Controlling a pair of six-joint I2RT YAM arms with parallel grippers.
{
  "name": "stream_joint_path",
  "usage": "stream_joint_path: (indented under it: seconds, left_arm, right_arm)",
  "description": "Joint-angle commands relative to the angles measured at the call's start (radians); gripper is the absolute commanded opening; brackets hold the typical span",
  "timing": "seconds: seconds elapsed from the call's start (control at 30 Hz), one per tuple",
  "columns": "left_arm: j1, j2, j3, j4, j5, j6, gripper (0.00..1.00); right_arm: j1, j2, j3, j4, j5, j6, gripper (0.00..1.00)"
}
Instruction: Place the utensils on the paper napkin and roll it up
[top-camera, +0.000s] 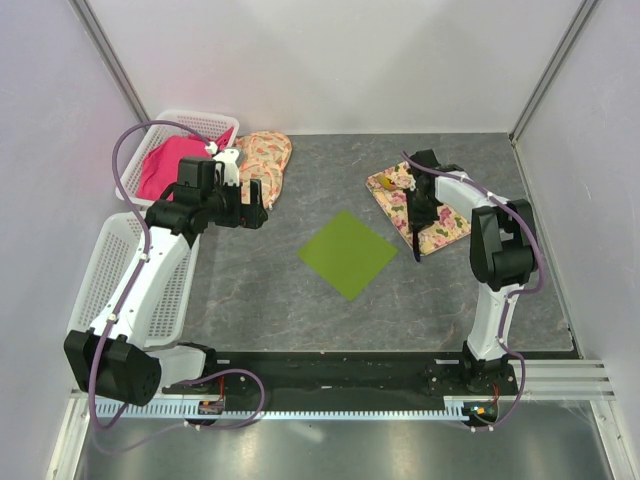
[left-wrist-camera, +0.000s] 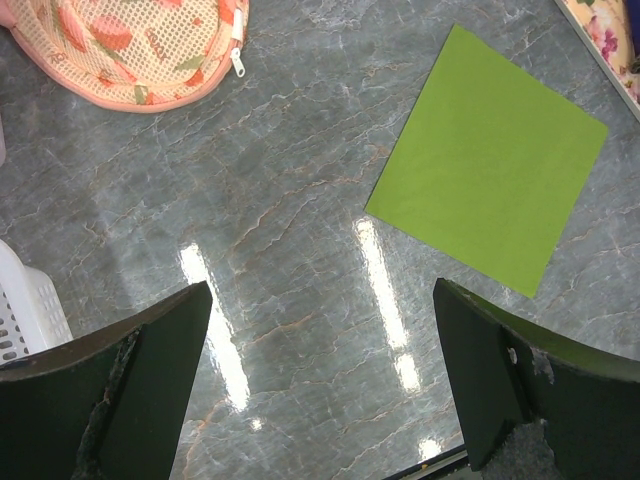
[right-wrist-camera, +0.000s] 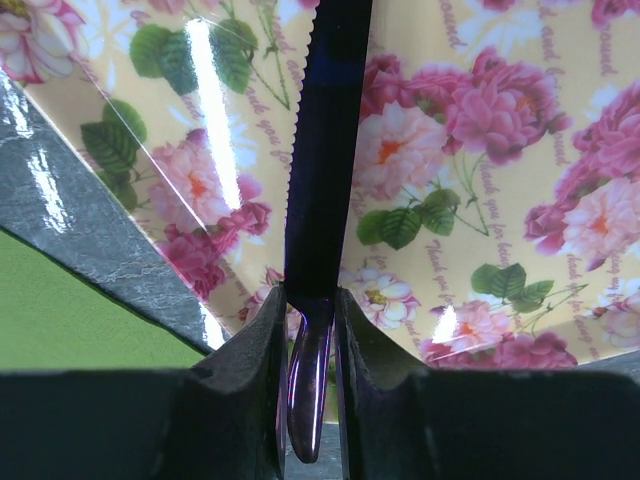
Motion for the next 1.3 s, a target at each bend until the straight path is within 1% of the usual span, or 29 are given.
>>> stream_joint_path:
  seconds: [0.0,0.17,0.27,0.4,0.57,0.7,0.9,1.07,1.27]
  left_arm:
    - [0.004,-0.001,0.009,0.040,0.013,-0.012,1.00]
    - [0.004,0.008,0.024,0.042,0.007,-0.004,1.00]
    - [0.004,0.023,0.038,0.039,0.002,-0.004,1.00]
    - [0.004,0.048,0.069,0.031,-0.021,-0.001,1.00]
    - [0.004,0.060,0.086,0.029,-0.031,0.000,1.00]
    - [0.004,0.071,0.075,0.029,-0.028,-0.014,1.00]
    - [0.004,0.082,0.063,0.033,-0.018,-0.035,1.00]
    - [0.004,0.080,0.060,0.042,-0.022,-0.035,1.00]
    - [0.006,0.086,0.044,0.052,-0.013,-0.043,1.00]
  right_arm:
    - [-0.001,-0.071,0.060,-0.017,-0.022,0.032,0.00]
    - [0.009,-0.088,0.113,-0.014,-0.037,0.075,0.00]
    - [0.037,-0.097,0.126,0.012,-0.045,0.112,0.00]
    - [0.123,-0.076,0.149,0.035,-0.079,0.161,0.00]
    - [0.213,-0.022,0.223,0.034,-0.087,0.199,0.00]
    - [0.296,0.012,0.255,0.025,-0.081,0.240,0.00]
    - [0.383,0.059,0.268,0.023,-0.038,0.293,0.00]
    - [0.402,0.084,0.258,0.016,0.016,0.319,0.00]
    - [0.405,0.112,0.251,0.016,0.019,0.337,0.00]
